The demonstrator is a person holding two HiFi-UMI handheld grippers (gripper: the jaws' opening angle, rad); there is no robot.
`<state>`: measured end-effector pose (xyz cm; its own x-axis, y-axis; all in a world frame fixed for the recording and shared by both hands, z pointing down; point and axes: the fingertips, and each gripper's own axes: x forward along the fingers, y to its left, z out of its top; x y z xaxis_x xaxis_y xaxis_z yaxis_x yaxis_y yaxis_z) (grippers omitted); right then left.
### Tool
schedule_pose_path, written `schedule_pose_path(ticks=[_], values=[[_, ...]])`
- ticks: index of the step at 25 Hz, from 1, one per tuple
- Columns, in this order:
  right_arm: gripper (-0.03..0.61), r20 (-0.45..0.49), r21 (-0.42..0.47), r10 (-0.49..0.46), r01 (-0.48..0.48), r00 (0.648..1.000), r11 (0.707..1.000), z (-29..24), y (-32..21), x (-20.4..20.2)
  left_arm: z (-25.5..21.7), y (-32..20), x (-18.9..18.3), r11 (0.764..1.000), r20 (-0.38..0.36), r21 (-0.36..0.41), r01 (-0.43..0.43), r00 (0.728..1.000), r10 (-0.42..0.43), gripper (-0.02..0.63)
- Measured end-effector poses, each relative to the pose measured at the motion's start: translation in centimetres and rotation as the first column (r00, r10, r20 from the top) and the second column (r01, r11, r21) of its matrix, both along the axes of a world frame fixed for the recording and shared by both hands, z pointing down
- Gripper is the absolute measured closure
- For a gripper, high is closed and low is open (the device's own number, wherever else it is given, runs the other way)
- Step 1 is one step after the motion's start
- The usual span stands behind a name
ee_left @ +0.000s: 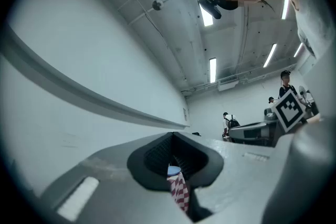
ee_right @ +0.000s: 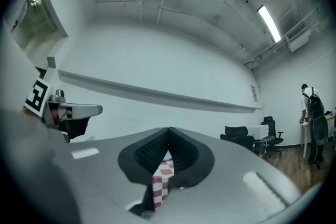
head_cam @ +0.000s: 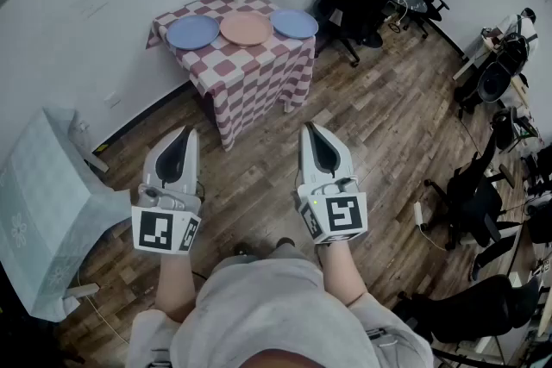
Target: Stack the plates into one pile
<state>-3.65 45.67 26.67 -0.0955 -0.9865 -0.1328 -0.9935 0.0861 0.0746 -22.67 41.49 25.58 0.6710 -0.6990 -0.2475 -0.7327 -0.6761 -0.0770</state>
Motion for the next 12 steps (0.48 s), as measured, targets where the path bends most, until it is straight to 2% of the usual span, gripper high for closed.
schedule_pose_path(ticks=[12], values=[[0.577,0.007,0.015,-0.008,0.008,1.000,1.000,-0.06,-0.04,-0.40,-0.13,-0.01,-0.35,1.000,-0.002,0.009,0.006,1.000,-0.006,0.609]])
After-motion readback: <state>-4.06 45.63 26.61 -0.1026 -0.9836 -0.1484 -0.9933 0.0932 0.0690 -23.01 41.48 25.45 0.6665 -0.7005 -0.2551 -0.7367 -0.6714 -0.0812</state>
